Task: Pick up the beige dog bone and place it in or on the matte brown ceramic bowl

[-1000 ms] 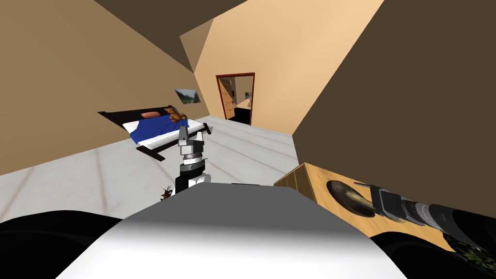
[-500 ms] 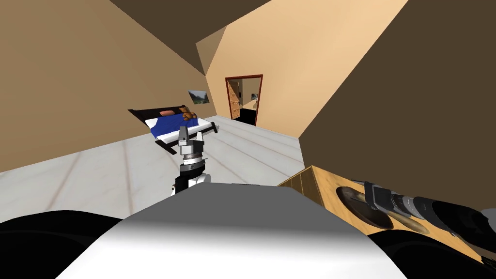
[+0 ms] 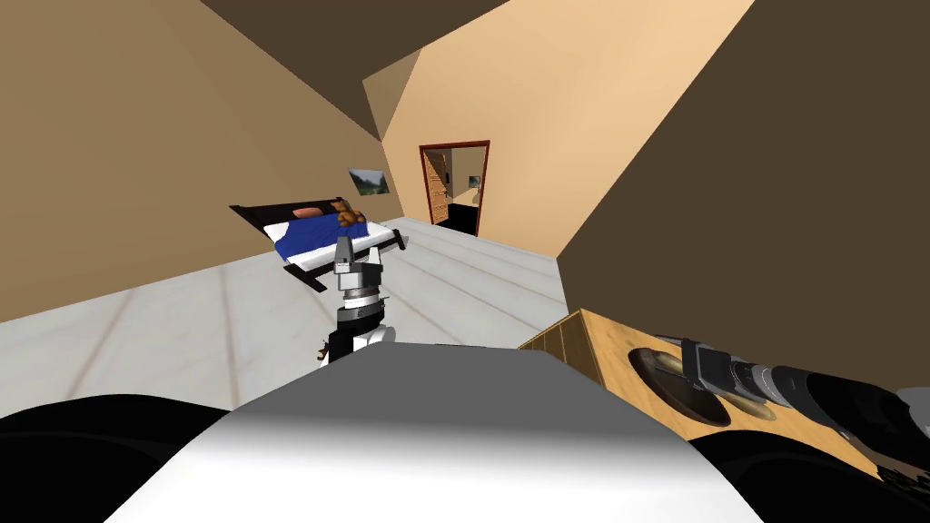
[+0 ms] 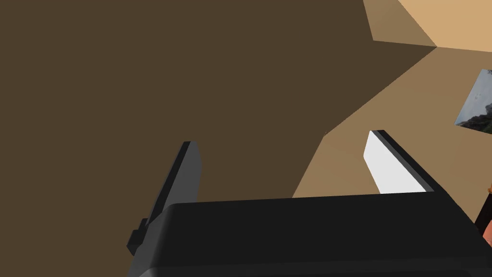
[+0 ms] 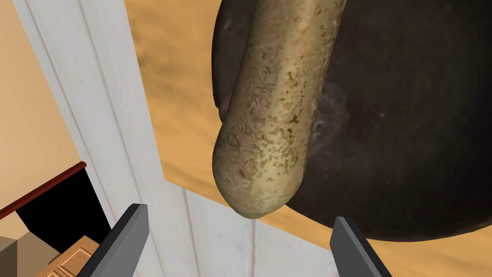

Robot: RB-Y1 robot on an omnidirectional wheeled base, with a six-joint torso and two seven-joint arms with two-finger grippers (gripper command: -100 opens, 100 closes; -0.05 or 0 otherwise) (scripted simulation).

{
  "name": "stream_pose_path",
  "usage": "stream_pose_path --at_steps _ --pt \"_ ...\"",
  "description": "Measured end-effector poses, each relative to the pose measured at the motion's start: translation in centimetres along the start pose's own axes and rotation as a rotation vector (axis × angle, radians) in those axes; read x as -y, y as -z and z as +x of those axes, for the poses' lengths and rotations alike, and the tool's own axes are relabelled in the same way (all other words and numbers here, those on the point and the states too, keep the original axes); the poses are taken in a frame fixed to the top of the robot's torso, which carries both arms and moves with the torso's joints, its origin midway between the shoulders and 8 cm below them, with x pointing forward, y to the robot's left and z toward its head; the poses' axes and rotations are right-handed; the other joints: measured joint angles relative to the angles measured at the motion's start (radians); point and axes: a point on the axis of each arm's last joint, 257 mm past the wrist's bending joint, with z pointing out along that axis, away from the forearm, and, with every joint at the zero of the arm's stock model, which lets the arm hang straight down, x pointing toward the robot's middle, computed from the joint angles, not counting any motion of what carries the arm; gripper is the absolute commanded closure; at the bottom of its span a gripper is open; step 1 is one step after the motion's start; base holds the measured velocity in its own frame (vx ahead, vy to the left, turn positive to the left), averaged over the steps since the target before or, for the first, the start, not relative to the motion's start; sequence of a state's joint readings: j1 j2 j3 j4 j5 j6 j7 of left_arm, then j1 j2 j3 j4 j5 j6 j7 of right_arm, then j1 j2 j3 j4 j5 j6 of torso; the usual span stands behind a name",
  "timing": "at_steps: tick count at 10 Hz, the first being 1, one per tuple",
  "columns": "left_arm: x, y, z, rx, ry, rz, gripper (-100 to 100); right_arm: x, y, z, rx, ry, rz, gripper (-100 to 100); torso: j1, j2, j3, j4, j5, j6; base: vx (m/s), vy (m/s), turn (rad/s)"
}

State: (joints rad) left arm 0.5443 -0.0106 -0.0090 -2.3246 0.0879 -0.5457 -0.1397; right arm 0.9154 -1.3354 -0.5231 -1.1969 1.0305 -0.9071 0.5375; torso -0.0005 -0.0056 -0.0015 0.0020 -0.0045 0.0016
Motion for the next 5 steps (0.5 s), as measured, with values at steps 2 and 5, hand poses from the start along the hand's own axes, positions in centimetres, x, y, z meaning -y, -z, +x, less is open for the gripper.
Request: stream_pose_path --at_steps 2,5 --pt "0.0 0.0 0.0 0.000 0.000 0.000 0 0.5 0.6 0.1 0.001 0.009 0.002 -100 0.002 -0.002 -0.001 0.000 0.001 0.001 0.057 0.020 -0.120" --pt "0.0 0.0 0.0 0.000 0.000 0.000 0 1.4 1.6 0.1 0.012 0.033 -0.004 -100 0.003 -0.004 -0.003 -0.001 0.001 0.000 0.073 0.026 -0.096"
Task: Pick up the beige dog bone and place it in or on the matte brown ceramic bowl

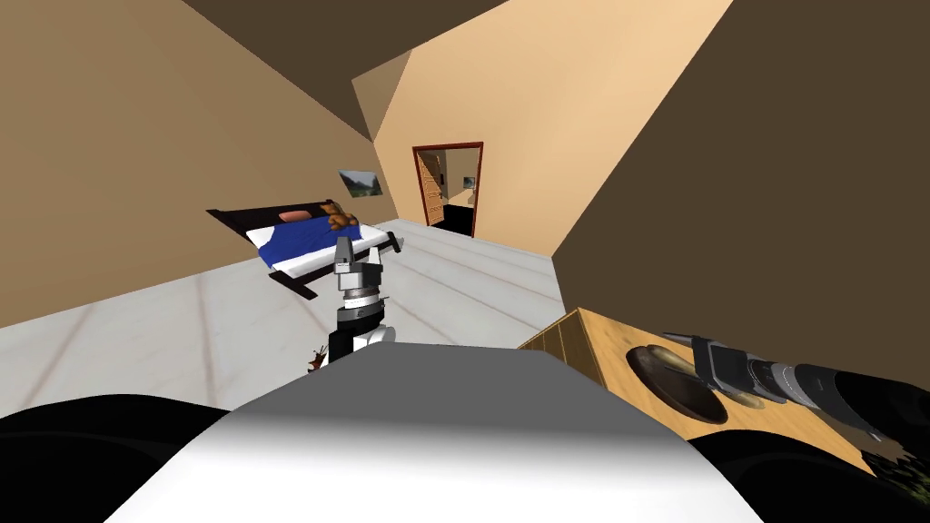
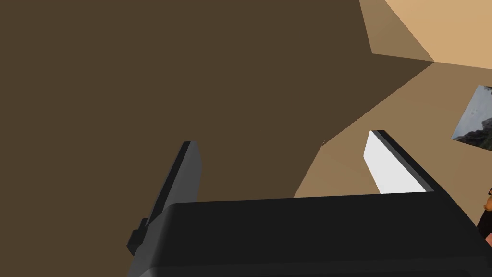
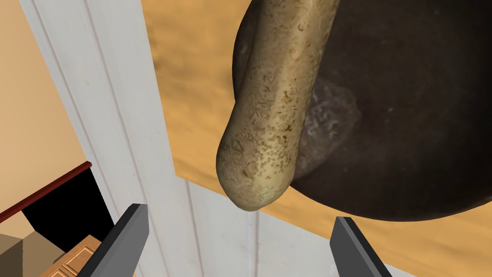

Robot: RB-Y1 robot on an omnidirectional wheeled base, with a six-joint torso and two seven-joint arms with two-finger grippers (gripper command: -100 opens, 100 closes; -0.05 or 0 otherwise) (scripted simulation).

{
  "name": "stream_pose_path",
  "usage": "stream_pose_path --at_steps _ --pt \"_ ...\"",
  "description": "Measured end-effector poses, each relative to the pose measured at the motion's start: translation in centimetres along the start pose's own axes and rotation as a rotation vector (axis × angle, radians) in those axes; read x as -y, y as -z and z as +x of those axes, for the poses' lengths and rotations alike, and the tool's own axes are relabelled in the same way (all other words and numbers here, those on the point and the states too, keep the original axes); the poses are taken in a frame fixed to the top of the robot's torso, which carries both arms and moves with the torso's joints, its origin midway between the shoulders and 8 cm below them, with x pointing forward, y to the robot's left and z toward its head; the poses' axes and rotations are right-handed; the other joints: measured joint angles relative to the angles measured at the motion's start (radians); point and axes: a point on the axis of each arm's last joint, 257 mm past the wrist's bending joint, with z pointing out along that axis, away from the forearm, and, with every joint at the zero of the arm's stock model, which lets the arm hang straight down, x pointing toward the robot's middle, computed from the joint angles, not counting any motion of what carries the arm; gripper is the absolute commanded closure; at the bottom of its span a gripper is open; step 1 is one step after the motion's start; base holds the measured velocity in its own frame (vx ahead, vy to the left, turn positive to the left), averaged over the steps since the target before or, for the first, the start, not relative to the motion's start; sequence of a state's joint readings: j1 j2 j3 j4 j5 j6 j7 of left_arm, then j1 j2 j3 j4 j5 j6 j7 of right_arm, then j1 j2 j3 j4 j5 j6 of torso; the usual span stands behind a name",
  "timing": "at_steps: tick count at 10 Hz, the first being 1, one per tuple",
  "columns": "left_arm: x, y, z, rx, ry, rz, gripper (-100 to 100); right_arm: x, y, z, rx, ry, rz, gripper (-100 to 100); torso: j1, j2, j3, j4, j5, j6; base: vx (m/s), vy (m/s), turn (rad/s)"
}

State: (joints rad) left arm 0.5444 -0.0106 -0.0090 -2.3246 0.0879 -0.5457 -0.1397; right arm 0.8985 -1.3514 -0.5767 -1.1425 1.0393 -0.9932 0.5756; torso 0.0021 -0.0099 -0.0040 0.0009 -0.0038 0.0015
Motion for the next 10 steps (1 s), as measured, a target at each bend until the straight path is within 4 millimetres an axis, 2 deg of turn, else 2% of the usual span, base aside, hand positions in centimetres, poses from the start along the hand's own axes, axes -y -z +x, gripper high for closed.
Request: stream_pose_path --at_steps 6,7,10 --pt "0.0 0.0 0.0 0.000 0.000 0.000 0 1.8 3.1 -0.4 0.032 0.057 -0.010 -100 0.000 0.000 0.000 0.000 0.000 0.000 0.063 0.030 -0.091" --pt "0.0 0.0 0.0 0.000 0.000 0.000 0 1.8 3.2 -0.4 0.035 0.059 -0.012 0 -0.001 0.002 0.001 0.000 0.000 -0.001 0.005 0.003 0.004" --pt "0.0 0.0 0.0 0.000 0.000 0.000 0 1.8 3.2 -0.4 0.034 0.059 -0.012 0 -0.002 0.004 0.002 0.001 -0.001 0.000 0.000 0.000 0.000"
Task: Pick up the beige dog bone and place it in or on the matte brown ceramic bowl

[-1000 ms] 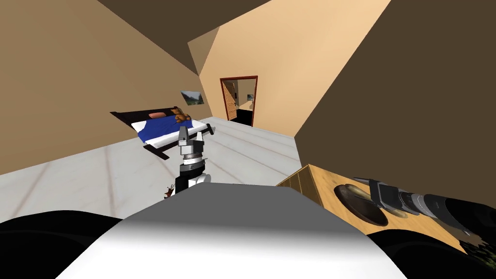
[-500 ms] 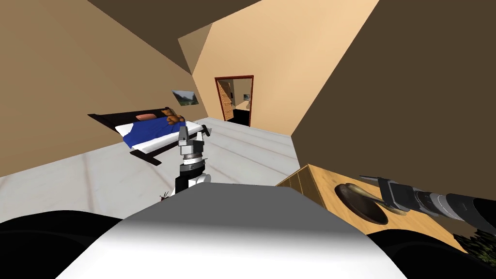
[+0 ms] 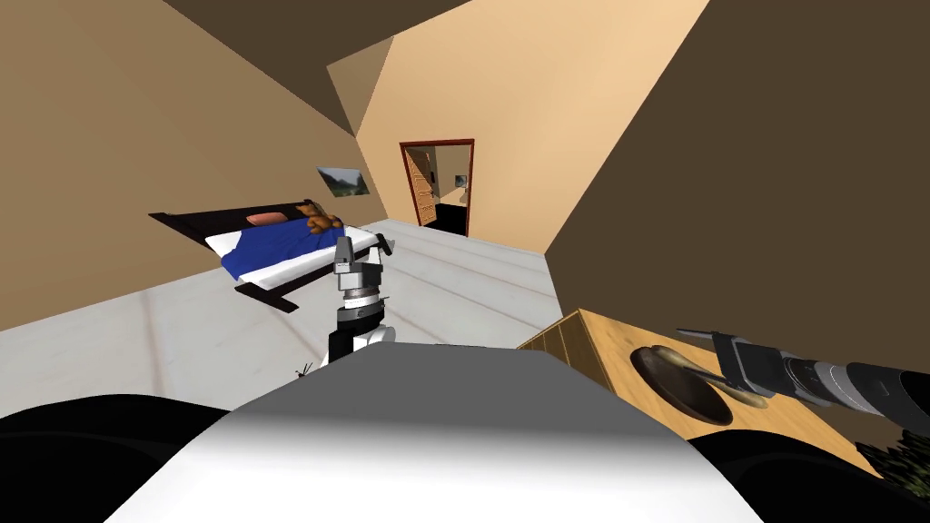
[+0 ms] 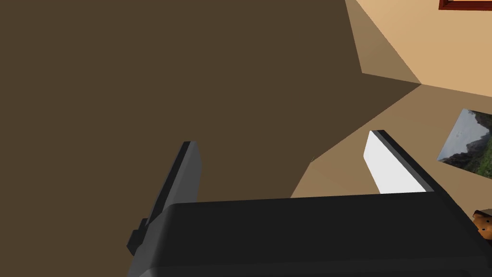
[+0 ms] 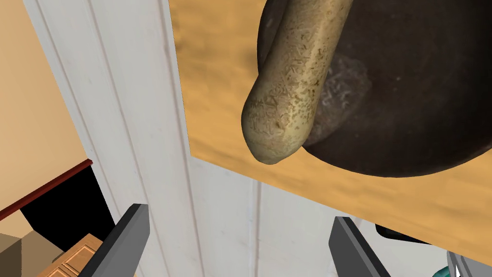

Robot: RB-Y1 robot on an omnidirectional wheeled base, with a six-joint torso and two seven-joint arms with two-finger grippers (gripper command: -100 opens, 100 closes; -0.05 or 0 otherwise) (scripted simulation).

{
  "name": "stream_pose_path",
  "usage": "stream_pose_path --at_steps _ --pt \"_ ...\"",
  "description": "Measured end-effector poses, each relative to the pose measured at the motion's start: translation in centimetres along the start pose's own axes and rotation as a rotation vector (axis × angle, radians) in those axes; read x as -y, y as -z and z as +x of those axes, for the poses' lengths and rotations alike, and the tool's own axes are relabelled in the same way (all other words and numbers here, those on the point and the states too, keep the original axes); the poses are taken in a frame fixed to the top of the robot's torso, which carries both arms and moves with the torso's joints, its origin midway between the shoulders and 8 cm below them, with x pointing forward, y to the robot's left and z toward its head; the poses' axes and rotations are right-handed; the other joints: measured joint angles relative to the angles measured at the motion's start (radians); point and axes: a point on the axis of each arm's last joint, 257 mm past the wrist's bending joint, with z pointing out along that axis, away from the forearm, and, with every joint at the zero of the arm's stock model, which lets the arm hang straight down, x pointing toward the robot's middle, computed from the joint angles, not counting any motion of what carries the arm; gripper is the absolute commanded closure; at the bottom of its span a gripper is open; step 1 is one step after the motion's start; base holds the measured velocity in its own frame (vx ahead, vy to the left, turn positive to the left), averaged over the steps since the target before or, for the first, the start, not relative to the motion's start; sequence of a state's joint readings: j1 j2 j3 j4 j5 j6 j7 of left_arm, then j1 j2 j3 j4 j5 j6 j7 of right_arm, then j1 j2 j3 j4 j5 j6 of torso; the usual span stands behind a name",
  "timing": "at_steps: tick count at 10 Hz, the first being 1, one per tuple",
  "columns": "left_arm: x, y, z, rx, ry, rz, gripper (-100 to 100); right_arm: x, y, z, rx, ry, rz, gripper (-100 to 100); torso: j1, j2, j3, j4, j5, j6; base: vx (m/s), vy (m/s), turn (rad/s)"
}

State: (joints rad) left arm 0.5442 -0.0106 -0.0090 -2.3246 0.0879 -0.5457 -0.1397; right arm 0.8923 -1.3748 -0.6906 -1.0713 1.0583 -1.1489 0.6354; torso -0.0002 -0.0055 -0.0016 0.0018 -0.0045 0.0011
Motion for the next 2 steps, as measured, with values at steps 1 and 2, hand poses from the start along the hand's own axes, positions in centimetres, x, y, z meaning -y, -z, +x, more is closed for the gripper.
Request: stream_pose_path --at_steps 1,2 --pt "0.00 0.00 0.00 0.000 0.000 0.000 0 0.00 0.00 0.00 0.000 0.000 0.000 0 0.000 0.000 0.000 0.000 0.000 0.000 0.000 0.000 0.000" --pt "0.00 0.00 0.00 0.000 0.000 0.000 0 0.00 0.00 0.00 0.000 0.000 0.000 0 0.000 0.000 0.000 0.000 0.000 0.000 0.000 0.000 0.000"
